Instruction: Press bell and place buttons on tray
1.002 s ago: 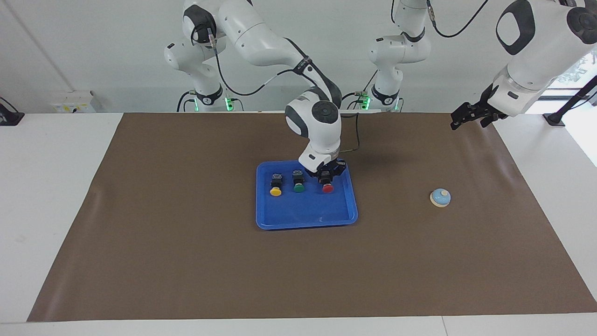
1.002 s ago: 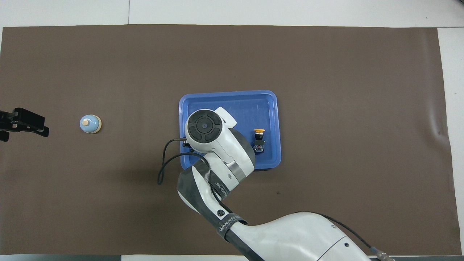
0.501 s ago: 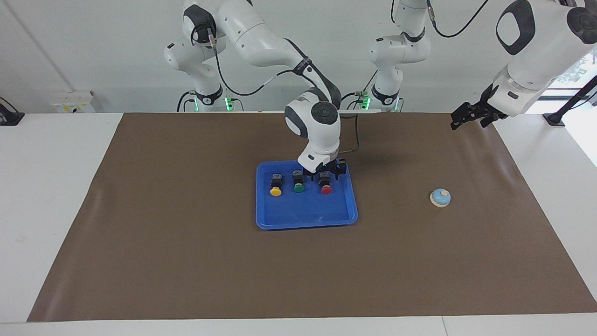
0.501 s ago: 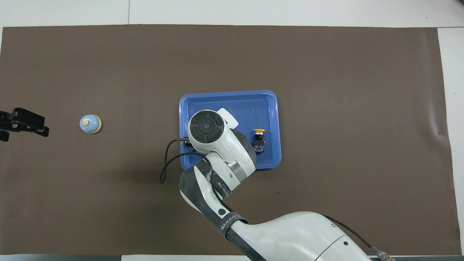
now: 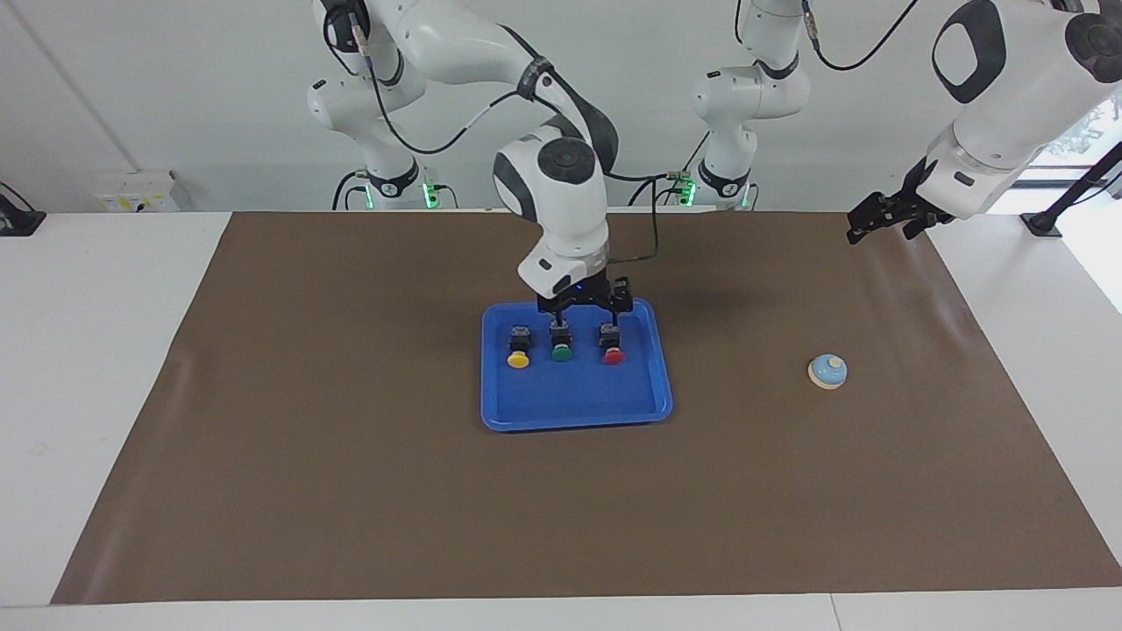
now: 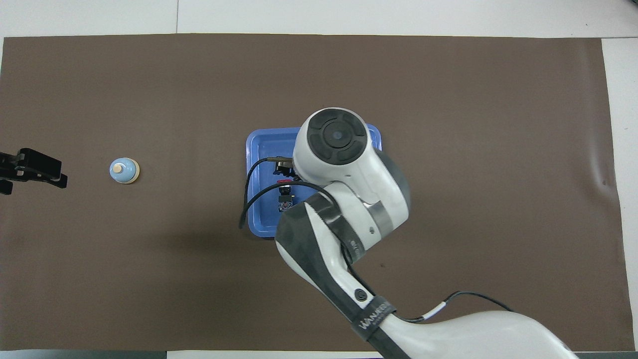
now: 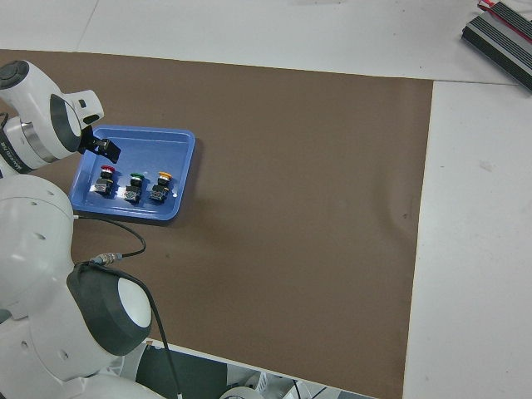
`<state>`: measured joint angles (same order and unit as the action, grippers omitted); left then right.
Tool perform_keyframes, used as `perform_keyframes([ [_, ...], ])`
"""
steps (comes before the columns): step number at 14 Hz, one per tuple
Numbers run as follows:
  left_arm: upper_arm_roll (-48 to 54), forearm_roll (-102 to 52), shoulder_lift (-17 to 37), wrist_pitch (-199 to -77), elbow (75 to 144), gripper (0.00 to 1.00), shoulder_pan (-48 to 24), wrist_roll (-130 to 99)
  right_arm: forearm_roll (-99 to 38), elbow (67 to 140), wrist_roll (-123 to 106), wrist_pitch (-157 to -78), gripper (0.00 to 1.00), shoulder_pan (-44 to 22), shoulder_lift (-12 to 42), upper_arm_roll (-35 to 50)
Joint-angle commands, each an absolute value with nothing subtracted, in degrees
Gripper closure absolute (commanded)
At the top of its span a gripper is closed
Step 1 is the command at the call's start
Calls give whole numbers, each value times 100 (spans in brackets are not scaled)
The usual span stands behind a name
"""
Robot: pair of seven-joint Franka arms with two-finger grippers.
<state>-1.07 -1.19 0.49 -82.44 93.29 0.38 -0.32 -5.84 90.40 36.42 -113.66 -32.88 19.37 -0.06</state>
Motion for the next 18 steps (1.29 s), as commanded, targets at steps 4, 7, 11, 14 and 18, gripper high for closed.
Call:
perform_keyframes([
  [4, -176, -149, -44, -8227, 9369, 0, -44, -70, -537, 9237, 1190, -10214, 0, -1883, 757, 35],
  [7, -193, -149, -44, -8227, 9369, 0, -44, -70, -185, 9255, 661, -9801, 0, -1478, 379, 44],
  [11, -193, -149, -44, -8227, 9378, 0, -44, -70, 157, 9255, 176, -9290, 0, -1073, 106, 44],
  [14, -176, -149, -44, -8227, 9378, 0, -44, -70, 150, 9220, 158, -9282, 0, -713, 123, 53],
  [18, -193, -149, -44, -8227, 9378, 0, -44, -70, 158, 9403, 167, -9062, 0, -607, 27, 35],
])
